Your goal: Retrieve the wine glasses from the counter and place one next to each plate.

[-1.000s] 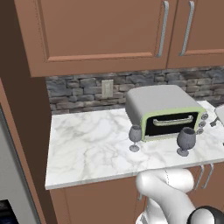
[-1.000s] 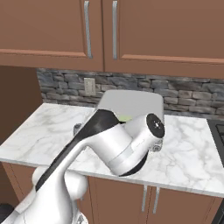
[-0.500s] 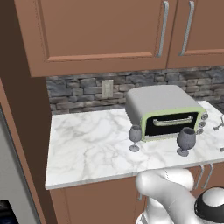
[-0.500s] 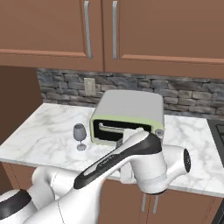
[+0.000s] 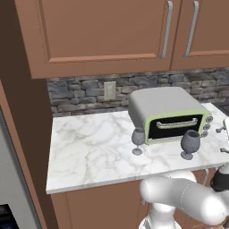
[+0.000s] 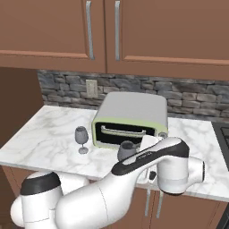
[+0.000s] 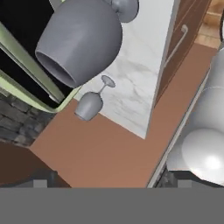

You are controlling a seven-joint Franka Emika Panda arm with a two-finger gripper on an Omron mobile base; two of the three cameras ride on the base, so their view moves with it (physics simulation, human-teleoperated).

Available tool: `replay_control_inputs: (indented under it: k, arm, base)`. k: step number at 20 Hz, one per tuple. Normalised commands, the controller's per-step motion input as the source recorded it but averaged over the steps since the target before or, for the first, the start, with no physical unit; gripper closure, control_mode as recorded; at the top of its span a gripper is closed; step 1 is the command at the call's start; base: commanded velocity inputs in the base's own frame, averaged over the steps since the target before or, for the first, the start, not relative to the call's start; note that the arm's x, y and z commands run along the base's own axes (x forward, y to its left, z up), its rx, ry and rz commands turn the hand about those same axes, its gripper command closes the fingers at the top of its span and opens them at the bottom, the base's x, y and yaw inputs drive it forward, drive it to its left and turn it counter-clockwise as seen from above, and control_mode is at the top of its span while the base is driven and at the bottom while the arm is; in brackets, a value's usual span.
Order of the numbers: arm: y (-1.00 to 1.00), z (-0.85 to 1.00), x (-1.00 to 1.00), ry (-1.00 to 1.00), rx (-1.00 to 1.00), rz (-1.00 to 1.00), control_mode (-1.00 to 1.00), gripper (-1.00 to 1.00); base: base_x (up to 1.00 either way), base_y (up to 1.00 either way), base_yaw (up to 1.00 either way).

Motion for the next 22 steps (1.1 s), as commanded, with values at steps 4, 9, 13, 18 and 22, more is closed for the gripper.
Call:
replay_control_inputs:
  k: [4,9,13,18,22]
  arm:
    - [-0.08,-0.34,0.44,0.2,0.04,-0.04,-1.0,-1.0]
    - [0.0,-0.27,0.36,0.15,0.0,-0.06,-1.0,-1.0]
    - [0.0,-0.3,0.29,0.11,0.0,-0.06,-1.0,-1.0]
    - [-0.06,-0.25,0.22,0.02,0.04,-0.07,-1.0,-1.0]
    - [-0.03,-0.32,0.3,0.12,0.07,-0.05,-1.0,-1.0]
  base:
    - [0.0,0.0,0.0]
    - [0.0,0.0,0.0]
    - [0.0,0.0,0.0]
    - [0.0,0.0,0.0]
    - [0.0,0.0,0.0]
